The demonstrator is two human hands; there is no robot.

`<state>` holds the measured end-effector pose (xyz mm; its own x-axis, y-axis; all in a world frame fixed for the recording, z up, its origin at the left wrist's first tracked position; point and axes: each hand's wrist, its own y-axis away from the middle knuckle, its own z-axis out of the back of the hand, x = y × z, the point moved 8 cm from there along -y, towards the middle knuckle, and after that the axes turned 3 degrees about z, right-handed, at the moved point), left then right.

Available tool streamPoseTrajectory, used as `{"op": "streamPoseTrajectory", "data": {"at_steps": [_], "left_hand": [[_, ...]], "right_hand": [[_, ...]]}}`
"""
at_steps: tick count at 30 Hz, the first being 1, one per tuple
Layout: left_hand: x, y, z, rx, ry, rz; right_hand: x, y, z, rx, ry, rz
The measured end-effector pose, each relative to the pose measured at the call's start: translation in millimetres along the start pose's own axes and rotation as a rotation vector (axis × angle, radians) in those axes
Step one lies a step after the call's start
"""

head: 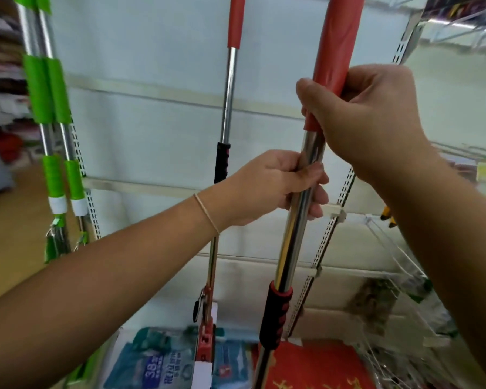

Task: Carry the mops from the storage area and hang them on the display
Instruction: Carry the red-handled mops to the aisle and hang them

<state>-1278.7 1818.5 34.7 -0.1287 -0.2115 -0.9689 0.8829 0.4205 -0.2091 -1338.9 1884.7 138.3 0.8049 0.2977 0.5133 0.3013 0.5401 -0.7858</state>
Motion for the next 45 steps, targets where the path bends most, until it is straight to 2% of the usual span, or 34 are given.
{"op": "streamPoseTrajectory", "data": {"at_steps": [18,26,32,45], "left_hand": [[0.3,-26.2,-30.7,0.086,0.035,-0.034],[-1.6,-28.4,-38.6,0.068,0.057,-0.089],[-7.4,-22.4,-28.2,0.055,0.079,-0.087],[-24.5,10.7,18.5,0.001,0.009,-0.030]], "right_hand": [[-27.0,-9.6,29.5,-0.074,0.104,0.022],[-22.2,-9.8,35.6,-0.071,0.098,0.073],[-9.0,-15.9,27.3,-0.066,0.111,0.141],[23.5,-24.2,-9.7,-0.052,0.015,0.133]]}}
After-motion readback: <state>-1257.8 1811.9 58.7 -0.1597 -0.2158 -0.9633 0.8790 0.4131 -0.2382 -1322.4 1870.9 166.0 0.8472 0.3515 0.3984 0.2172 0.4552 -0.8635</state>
